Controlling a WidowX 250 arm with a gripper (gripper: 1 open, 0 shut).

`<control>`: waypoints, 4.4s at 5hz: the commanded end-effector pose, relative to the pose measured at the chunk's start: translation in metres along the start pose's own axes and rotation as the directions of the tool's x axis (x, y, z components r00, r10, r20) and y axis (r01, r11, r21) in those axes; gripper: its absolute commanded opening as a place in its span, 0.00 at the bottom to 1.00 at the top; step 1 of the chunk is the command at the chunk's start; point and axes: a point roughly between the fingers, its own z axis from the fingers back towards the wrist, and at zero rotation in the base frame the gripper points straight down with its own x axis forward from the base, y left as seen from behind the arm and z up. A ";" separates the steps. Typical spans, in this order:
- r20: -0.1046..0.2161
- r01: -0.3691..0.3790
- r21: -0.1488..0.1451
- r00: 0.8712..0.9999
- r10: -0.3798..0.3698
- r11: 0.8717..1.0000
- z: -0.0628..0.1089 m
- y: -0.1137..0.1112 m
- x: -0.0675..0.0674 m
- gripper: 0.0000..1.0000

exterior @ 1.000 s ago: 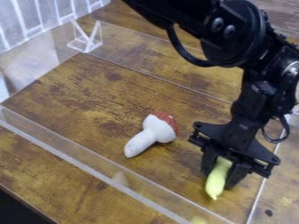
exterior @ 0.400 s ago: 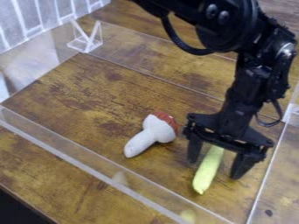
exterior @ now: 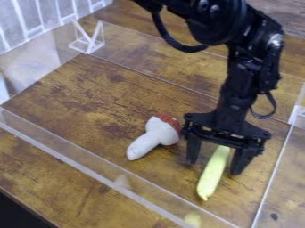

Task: Move the green spoon to the right

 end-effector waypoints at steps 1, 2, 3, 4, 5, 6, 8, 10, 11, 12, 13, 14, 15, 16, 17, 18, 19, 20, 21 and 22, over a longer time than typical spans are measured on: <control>0.069 -0.005 -0.072 0.998 0.010 0.997 0.034 0.004 0.017 1.00; 0.081 0.022 -0.096 0.997 -0.015 0.995 0.046 0.001 0.025 1.00; 0.082 0.018 -0.113 0.997 -0.009 0.993 0.050 0.001 0.025 1.00; 0.074 0.003 -0.121 0.997 0.006 0.993 0.049 0.002 0.028 1.00; 0.069 -0.009 -0.131 0.997 0.018 0.991 0.050 0.001 0.030 1.00; 0.064 -0.003 -0.137 0.998 0.012 0.991 0.055 0.006 0.033 1.00; 0.060 0.093 -0.143 0.995 -0.085 0.985 0.070 0.007 0.024 1.00; 0.061 0.213 -0.154 0.977 -0.206 0.965 0.089 0.006 0.006 1.00; 0.055 0.244 -0.161 0.970 -0.238 0.956 0.095 0.009 0.000 1.00; 0.050 0.276 -0.165 0.961 -0.271 0.947 0.092 0.006 -0.007 1.00; 0.049 0.309 -0.172 0.951 -0.305 0.935 0.089 0.003 -0.014 1.00; 0.049 0.348 -0.173 0.937 -0.345 0.921 0.085 -0.013 -0.025 1.00; 0.045 0.382 -0.174 0.924 -0.380 0.908 0.078 -0.032 -0.034 1.00; 0.042 0.448 -0.158 0.893 -0.447 0.880 0.073 -0.033 -0.032 1.00; 0.023 0.475 -0.148 0.879 -0.477 0.868 0.068 -0.030 -0.034 0.00; 0.020 0.500 -0.138 0.864 -0.503 0.855 0.070 -0.026 -0.034 1.00; 0.025 0.527 -0.132 0.849 -0.529 0.840 0.076 -0.021 -0.036 1.00; 0.000 0.526 -0.133 0.848 -0.530 0.840 0.064 -0.019 -0.032 1.00; -0.027 0.525 -0.135 0.846 -0.533 0.840 0.051 -0.017 -0.029 1.00; 0.021 0.482 -0.110 0.876 -0.482 0.869 0.072 0.005 -0.009 1.00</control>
